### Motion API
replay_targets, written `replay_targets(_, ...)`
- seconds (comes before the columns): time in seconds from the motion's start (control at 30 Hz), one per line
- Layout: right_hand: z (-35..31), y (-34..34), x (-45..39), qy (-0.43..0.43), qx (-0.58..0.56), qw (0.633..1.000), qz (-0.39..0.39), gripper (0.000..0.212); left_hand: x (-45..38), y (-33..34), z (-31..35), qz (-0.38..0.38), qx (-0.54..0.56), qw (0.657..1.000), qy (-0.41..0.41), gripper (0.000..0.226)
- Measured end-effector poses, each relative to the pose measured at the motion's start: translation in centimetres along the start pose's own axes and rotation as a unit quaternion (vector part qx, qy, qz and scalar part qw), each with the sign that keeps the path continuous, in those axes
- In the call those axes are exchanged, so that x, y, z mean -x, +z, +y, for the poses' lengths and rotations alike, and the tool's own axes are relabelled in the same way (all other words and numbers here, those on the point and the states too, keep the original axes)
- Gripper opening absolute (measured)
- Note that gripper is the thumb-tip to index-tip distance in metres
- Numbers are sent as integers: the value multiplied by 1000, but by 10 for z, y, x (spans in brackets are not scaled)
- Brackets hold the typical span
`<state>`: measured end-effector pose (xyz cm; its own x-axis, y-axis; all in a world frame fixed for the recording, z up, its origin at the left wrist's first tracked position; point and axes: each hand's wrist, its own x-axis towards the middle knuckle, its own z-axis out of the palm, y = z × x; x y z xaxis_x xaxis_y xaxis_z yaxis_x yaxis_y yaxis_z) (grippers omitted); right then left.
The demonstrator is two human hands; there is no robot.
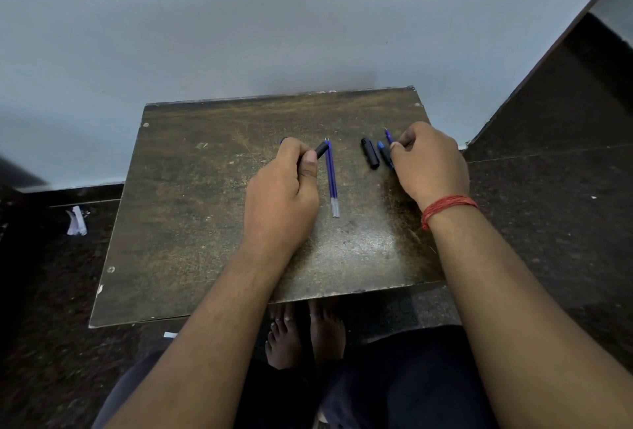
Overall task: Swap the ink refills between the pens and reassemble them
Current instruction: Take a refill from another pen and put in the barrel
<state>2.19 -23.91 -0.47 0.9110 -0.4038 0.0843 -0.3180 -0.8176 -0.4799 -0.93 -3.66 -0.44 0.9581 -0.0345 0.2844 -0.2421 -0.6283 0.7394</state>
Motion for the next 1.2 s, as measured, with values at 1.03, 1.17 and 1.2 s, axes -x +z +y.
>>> replay_targets(1.03,-57,13,39,-158,110,976,-104,17,-5,-2,-6,44,28,998,-17,19)
replay_targets(1.17,-60,11,42,-161,116,975,-97,16,-4,-2,-5,42,26,999,-16,18)
replay_targets(1.2,-61,10,43,-162,120,975,-93,16,-4,-1,-5,42,26,999,-16,17)
